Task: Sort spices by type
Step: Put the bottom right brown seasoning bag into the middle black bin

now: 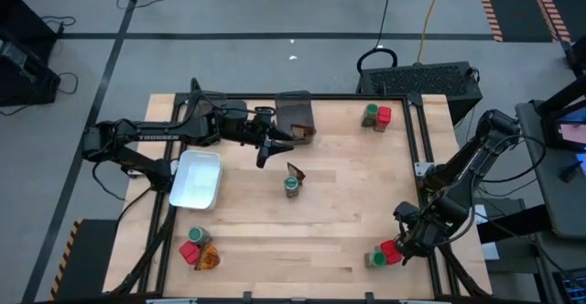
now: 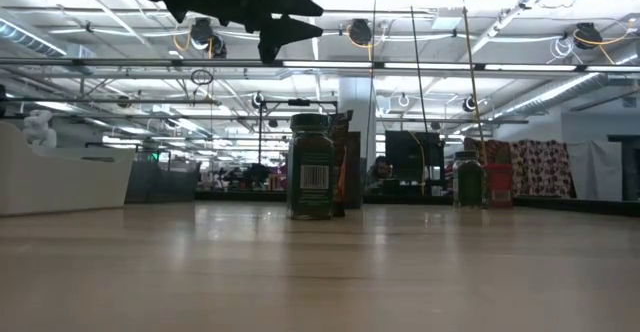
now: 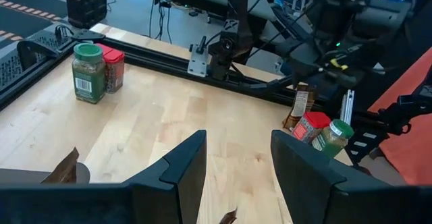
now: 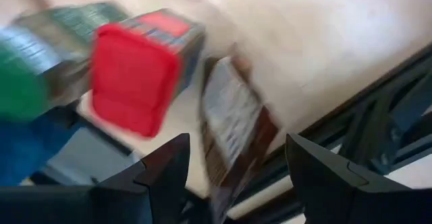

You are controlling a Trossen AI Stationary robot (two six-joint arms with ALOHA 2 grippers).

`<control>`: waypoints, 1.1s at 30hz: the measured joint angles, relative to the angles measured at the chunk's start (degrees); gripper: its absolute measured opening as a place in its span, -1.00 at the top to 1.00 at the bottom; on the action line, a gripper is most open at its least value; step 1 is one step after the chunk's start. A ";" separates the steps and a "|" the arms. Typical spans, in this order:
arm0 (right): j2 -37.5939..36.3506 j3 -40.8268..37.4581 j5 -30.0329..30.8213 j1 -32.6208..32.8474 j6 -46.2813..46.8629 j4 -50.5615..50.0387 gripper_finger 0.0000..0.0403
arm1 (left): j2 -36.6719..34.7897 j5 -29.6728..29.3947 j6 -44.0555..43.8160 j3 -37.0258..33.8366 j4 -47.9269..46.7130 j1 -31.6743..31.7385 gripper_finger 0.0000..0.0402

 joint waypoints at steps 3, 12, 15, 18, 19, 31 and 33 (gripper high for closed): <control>0.30 -2.48 0.17 0.03 1.05 1.22 -0.12 | 0.00 0.02 -0.02 0.00 -0.02 -0.02 0.14; 0.38 -9.04 1.00 0.03 1.04 10.56 -0.12 | -0.02 0.04 -2.99 0.00 -0.02 0.00 0.14; 0.39 -10.00 1.87 0.03 1.57 11.21 -0.12 | -0.02 0.04 -2.99 0.00 -0.04 -0.01 0.14; 0.39 -10.79 1.81 0.03 2.20 11.35 -0.12 | -0.02 0.04 -2.99 0.00 -0.04 -0.01 0.14; 0.39 -10.93 1.81 0.03 2.27 11.71 -0.12 | -0.02 0.04 -2.99 0.00 -0.04 -0.01 0.14; 0.39 -12.53 1.34 0.03 3.82 17.71 0.04 | -0.02 0.04 -2.95 0.00 -0.08 -0.02 0.14; 0.39 -12.53 0.19 0.01 3.80 17.55 0.13 | -0.02 0.04 -2.95 0.00 -0.08 -0.02 0.14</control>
